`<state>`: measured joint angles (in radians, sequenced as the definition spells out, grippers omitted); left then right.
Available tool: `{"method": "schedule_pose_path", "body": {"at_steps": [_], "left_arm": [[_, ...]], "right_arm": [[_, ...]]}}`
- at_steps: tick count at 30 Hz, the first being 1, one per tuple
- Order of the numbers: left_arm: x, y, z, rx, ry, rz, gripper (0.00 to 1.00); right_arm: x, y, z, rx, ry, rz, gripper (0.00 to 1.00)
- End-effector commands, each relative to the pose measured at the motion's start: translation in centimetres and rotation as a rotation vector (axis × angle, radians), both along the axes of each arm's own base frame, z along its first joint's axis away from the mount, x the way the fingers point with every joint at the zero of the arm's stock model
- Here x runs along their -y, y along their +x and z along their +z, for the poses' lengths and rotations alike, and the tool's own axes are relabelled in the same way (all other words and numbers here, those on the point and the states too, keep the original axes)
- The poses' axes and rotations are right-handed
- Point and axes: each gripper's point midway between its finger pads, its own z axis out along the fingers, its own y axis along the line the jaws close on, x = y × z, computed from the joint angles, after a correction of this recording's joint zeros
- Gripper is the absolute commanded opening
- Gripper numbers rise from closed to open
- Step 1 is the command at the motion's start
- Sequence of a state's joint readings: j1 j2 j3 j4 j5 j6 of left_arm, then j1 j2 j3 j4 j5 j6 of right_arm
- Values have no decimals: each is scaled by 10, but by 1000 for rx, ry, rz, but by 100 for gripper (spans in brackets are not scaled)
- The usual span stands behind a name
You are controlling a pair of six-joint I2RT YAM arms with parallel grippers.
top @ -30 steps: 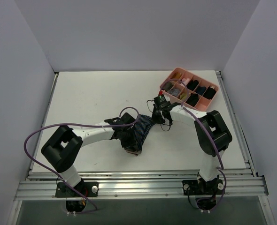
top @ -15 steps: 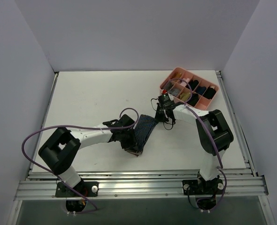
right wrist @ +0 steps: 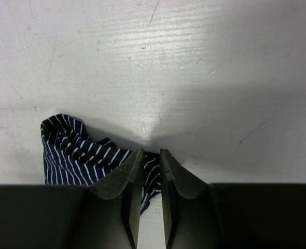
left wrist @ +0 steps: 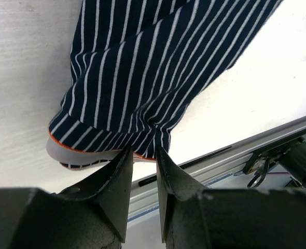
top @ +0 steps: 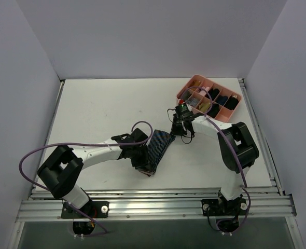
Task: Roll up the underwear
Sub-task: Fold the underwear
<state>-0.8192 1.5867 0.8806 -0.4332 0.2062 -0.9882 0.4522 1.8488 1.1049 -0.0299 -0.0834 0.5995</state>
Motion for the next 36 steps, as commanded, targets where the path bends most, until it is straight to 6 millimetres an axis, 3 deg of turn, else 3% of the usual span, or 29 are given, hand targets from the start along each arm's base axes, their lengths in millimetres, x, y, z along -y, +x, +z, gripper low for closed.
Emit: {"method": "schedule_pose_path", "body": {"at_steps": [1, 5, 11, 15, 18, 21, 23, 26, 30, 34, 36], "left_arm": [[2, 8, 32, 68, 4, -24, 34], [4, 20, 44, 109, 11, -14, 33], [6, 26, 40, 121, 22, 4, 34], [1, 31, 24, 101, 65, 31, 33], [7, 28, 9, 63, 62, 39, 32], [7, 8, -9, 13, 80, 40, 32], [0, -14, -21, -33, 114, 64, 30], [-3, -33, -14, -20, 100, 81, 29], [7, -38, 1, 11, 26, 94, 30], [25, -38, 8, 26, -35, 69, 32], [37, -31, 24, 58, -80, 57, 35]], "right_arm": [[-2, 8, 52, 83, 41, 5, 17], [-10, 17, 84, 139, 81, 16, 21], [-32, 20, 91, 136, 137, 77, 21], [-50, 8, 82, 103, 168, 107, 21], [-55, -8, 64, 61, 170, 103, 20], [-52, -20, 37, 16, 163, 85, 20], [-54, -13, 25, 25, 157, 85, 20], [-58, 0, 18, 35, 127, 102, 20], [-65, 9, 0, 21, 128, 110, 19], [-89, 14, 1, 34, 125, 193, 19], [-95, 20, 9, 54, 122, 221, 20]]}}
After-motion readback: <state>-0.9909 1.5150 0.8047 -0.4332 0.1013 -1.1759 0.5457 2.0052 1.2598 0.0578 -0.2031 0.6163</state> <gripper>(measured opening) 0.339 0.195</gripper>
